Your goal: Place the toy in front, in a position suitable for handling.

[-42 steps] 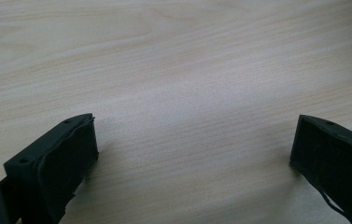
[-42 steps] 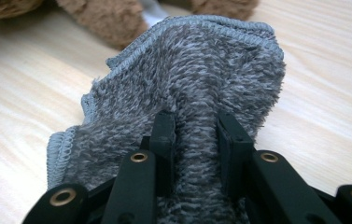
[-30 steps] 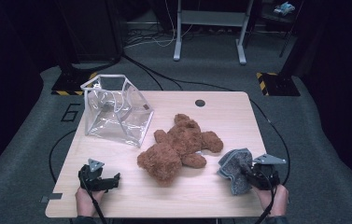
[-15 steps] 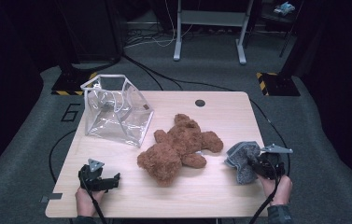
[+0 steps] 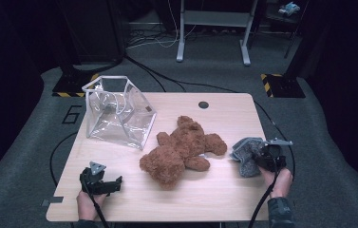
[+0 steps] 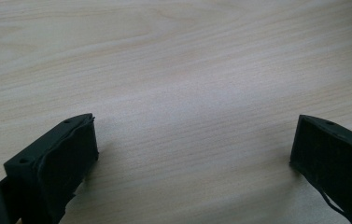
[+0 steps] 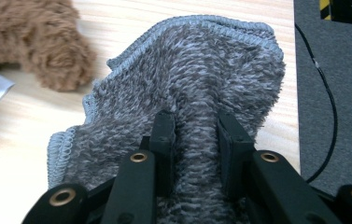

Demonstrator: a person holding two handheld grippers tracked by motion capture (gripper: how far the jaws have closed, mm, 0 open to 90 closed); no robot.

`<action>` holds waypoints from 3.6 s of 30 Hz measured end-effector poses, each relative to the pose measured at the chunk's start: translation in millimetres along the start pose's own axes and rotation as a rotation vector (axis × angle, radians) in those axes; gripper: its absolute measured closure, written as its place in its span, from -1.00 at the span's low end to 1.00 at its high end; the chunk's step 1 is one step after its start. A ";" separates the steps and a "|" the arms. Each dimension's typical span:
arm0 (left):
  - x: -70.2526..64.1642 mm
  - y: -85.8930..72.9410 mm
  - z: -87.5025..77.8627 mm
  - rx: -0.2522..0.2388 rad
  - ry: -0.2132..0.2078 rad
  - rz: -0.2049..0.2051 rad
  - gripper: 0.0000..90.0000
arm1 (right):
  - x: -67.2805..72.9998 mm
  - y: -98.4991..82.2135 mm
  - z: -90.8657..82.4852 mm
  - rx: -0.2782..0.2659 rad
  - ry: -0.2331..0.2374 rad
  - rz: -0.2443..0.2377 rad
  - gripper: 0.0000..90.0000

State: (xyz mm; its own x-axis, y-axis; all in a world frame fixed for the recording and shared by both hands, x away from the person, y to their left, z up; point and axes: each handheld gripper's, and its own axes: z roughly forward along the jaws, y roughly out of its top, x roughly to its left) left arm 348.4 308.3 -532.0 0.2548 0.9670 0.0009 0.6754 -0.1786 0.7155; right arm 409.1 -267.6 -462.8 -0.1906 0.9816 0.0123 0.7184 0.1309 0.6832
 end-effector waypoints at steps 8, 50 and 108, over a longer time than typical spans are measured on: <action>0.0 0.0 0.0 0.000 0.000 0.000 -0.99 | -4.4 5.2 19.3 0.032 -0.027 0.021 0.56; -0.1 0.0 -0.1 0.001 0.000 0.000 -0.99 | -11.9 4.9 49.8 0.089 -0.060 0.145 -0.68; -110.3 83.4 -47.2 -0.125 -0.321 0.195 -1.00 | 127.2 106.5 29.3 -0.037 0.368 -0.245 -0.82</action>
State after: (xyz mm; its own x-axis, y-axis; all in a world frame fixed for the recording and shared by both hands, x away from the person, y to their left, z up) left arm 343.9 195.3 -439.4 0.5868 0.8076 -0.0587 0.5083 -0.3110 0.8030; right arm 481.0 -124.7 -409.8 -0.5830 0.8062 0.1013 0.5993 0.3424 0.7236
